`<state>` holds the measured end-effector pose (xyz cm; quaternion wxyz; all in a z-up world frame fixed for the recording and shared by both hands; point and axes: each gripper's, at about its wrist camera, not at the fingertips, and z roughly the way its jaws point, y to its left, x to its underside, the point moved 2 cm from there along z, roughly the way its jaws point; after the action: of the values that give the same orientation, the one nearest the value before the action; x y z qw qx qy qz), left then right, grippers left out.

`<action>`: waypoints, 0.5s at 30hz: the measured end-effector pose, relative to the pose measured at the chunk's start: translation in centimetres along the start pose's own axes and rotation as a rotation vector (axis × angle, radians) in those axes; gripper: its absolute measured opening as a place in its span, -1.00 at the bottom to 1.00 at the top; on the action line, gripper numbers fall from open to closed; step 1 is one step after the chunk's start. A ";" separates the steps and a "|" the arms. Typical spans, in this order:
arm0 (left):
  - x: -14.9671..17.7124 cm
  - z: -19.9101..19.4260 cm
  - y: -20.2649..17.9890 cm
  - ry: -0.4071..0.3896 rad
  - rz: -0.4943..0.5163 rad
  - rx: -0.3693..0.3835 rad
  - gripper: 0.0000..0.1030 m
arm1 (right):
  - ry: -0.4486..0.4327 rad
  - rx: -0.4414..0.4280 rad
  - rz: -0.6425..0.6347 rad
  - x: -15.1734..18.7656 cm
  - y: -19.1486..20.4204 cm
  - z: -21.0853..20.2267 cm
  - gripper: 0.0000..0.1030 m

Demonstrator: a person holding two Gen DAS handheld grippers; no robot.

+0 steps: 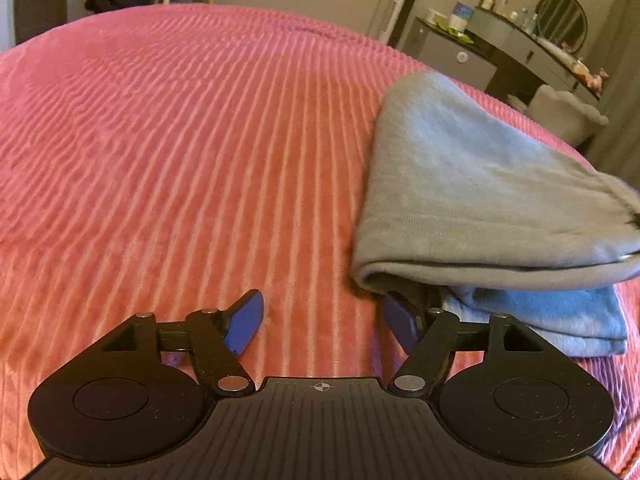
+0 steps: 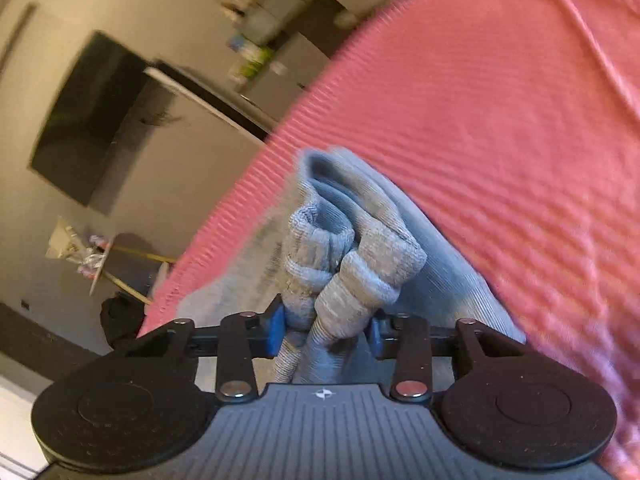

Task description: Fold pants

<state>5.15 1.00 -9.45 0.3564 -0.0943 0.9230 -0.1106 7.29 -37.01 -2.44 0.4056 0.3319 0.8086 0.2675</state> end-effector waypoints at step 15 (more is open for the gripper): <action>0.2 0.0 0.1 0.010 0.017 -0.052 0.44 | 0.035 0.111 -0.096 0.4 -4.7 -0.1 -0.04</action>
<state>5.03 1.06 -9.58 0.3503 -0.0951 0.9280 -0.0839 5.51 -39.72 -5.86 0.3848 0.3098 0.8442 0.2082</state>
